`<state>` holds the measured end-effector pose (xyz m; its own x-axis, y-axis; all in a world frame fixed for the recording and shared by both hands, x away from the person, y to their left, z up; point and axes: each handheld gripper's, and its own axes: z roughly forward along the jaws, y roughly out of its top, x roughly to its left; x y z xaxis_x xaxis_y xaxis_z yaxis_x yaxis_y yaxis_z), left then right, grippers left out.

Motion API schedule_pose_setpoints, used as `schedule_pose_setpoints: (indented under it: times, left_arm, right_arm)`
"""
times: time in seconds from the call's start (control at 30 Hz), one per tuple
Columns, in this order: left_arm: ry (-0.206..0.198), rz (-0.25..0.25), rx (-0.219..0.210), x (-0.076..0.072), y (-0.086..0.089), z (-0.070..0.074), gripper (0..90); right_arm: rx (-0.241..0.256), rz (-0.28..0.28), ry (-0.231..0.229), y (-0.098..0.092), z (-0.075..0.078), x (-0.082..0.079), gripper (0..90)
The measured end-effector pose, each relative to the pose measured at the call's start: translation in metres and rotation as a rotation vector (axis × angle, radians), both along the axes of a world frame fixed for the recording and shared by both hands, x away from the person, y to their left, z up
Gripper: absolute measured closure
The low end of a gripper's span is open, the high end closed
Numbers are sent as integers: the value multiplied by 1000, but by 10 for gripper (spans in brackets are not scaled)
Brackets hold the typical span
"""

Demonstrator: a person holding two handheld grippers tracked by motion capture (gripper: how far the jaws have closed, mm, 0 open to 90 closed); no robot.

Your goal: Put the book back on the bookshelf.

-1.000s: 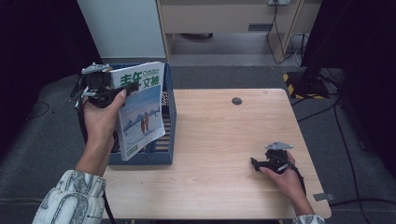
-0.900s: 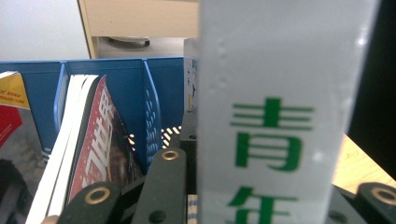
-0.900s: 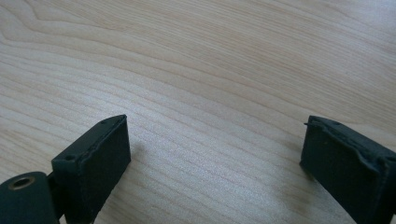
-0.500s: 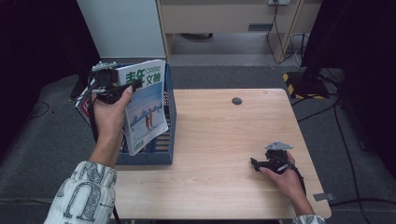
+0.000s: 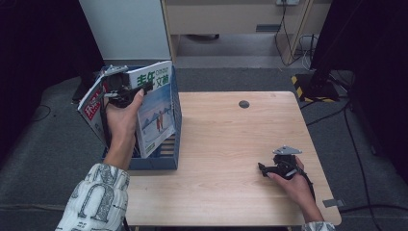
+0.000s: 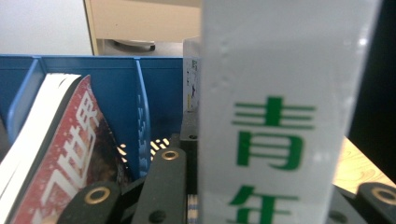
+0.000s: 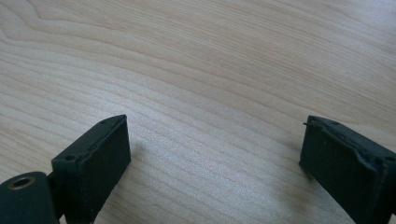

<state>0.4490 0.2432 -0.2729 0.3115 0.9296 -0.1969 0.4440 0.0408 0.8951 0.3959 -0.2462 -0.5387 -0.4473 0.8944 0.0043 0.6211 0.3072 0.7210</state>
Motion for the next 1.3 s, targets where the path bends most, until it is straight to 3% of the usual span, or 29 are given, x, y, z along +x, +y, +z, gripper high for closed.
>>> schedule_pose_setpoints:
  times: [0.47,0.77,1.3]
  left_arm:
    - [-55,-1,-53,4,-6,-15,734]
    - [-103,-12,-52,7,-11,-21,733]
    - [-167,-48,-64,8,-10,-49,732]
  right_arm:
    - [-2,3,-1,0,0,-1,88]
    - [-1,-2,-3,1,0,-1,90]
    - [-3,-3,0,1,0,-2,90]
